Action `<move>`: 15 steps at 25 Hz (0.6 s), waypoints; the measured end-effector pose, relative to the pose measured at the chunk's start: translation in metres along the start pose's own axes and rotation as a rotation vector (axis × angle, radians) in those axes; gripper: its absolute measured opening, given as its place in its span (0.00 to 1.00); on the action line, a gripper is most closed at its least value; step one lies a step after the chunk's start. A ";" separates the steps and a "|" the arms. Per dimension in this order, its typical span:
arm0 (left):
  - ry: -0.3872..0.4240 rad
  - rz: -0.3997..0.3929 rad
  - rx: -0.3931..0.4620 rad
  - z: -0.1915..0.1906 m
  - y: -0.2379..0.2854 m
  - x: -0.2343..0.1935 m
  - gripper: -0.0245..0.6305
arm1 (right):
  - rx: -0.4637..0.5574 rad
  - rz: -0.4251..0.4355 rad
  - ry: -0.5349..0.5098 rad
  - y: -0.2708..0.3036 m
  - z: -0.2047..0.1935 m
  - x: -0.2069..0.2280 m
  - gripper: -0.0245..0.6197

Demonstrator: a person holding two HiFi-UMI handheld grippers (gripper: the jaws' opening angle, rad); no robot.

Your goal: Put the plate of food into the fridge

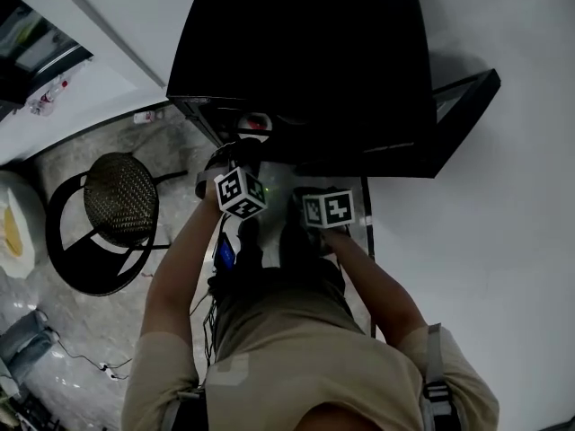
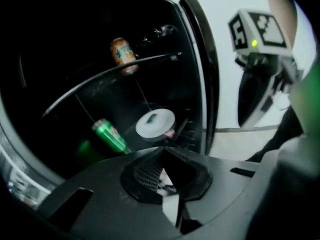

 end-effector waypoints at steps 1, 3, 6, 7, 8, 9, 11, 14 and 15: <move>-0.027 -0.048 -0.017 -0.002 -0.004 0.004 0.05 | 0.008 0.007 0.005 -0.003 0.001 -0.002 0.08; -0.088 -0.129 -0.044 -0.004 -0.010 0.011 0.05 | 0.035 0.031 0.018 -0.010 0.008 -0.006 0.07; -0.153 -0.137 -0.028 -0.003 -0.028 0.003 0.05 | 0.068 0.033 0.008 -0.015 0.018 -0.020 0.07; -0.161 -0.131 -0.016 -0.001 -0.034 0.000 0.05 | 0.076 0.023 0.000 -0.016 0.022 -0.024 0.07; -0.162 -0.130 -0.006 0.001 -0.040 -0.002 0.05 | 0.083 0.014 -0.007 -0.017 0.025 -0.029 0.07; -0.154 -0.131 0.000 0.004 -0.047 -0.002 0.05 | 0.088 0.007 -0.016 -0.020 0.029 -0.034 0.07; -0.129 -0.133 0.013 0.009 -0.061 -0.003 0.05 | 0.092 0.011 -0.044 -0.025 0.035 -0.051 0.07; -0.156 -0.133 0.072 0.015 -0.083 -0.008 0.05 | 0.107 0.021 -0.095 -0.034 0.043 -0.077 0.07; -0.181 -0.138 0.091 0.016 -0.087 -0.009 0.05 | 0.114 0.029 -0.111 -0.035 0.045 -0.085 0.07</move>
Point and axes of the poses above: the fingertips, and each gripper's own axes: y forward along the fingers, x to its right, z out of its top, the point moved 4 cm from there along -y, backward along the fingers, and after that the axes turned 6 degrees about y, right-handed, at the moved point
